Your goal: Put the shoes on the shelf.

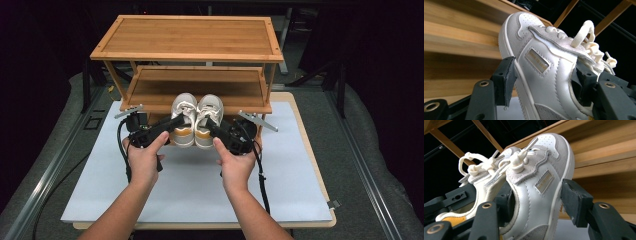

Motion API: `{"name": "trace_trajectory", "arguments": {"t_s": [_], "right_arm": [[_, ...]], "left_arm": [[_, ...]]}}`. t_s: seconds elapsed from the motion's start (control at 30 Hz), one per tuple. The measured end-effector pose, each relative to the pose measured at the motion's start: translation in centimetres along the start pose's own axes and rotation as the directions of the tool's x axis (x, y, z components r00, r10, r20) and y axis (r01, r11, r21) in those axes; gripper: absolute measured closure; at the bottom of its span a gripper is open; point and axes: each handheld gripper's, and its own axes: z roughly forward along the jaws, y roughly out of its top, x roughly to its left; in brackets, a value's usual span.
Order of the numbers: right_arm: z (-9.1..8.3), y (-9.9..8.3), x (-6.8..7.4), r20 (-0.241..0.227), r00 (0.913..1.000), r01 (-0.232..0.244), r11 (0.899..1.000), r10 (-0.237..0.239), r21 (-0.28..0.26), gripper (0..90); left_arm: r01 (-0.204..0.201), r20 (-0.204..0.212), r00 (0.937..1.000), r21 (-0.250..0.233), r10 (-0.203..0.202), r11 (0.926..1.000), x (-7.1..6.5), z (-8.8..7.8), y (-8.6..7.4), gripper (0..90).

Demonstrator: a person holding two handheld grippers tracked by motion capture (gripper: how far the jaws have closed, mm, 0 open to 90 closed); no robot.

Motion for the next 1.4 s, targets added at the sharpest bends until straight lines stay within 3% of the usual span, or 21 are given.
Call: {"name": "trace_trajectory", "arguments": {"t_s": [0.57,0.83,0.97,1.07,1.27,1.3,1.4], "right_arm": [[1.7,2.5,0.2,0.005,1.0000,0.003,1.000,-0.003,0.017,46.4],[3.1,3.3,-0.1,0.026,0.9995,0.016,1.000,-0.016,0.012,46.4],[4.0,3.7,-0.9,0.008,0.9997,-0.025,0.999,0.024,0.023,46.6],[4.6,4.0,-1.2,0.001,0.9997,-0.024,0.999,0.024,0.032,46.7],[5.5,4.6,-1.6,0.015,0.9996,-0.026,0.999,0.026,0.041,46.6],[5.9,4.8,-2.0,0.013,0.9994,-0.034,0.999,0.033,0.039,46.7],[6.4,5.0,-2.4,0.004,0.9983,-0.058,0.997,0.058,0.045,46.7]], "left_arm": [[0.012,0.001,0.9999,0.000,-0.012,0.9999,0.4,1.2,2.2,43.3],[0.008,-0.012,0.9999,0.007,-0.008,0.9999,1.0,2.9,3.4,43.5],[0.019,-0.008,0.9998,0.017,-0.018,0.9997,1.6,3.6,4.0,43.5],[0.011,-0.010,0.9999,0.026,-0.011,0.9996,1.9,4.1,4.5,43.6],[0.041,-0.005,0.9992,0.038,-0.041,0.9984,2.5,5.3,4.9,43.6],[0.055,-0.007,0.9985,0.032,-0.054,0.9980,2.6,5.8,5.1,43.6],[0.046,-0.014,0.9989,0.043,-0.046,0.9980,2.9,6.2,5.2,43.6]]}}
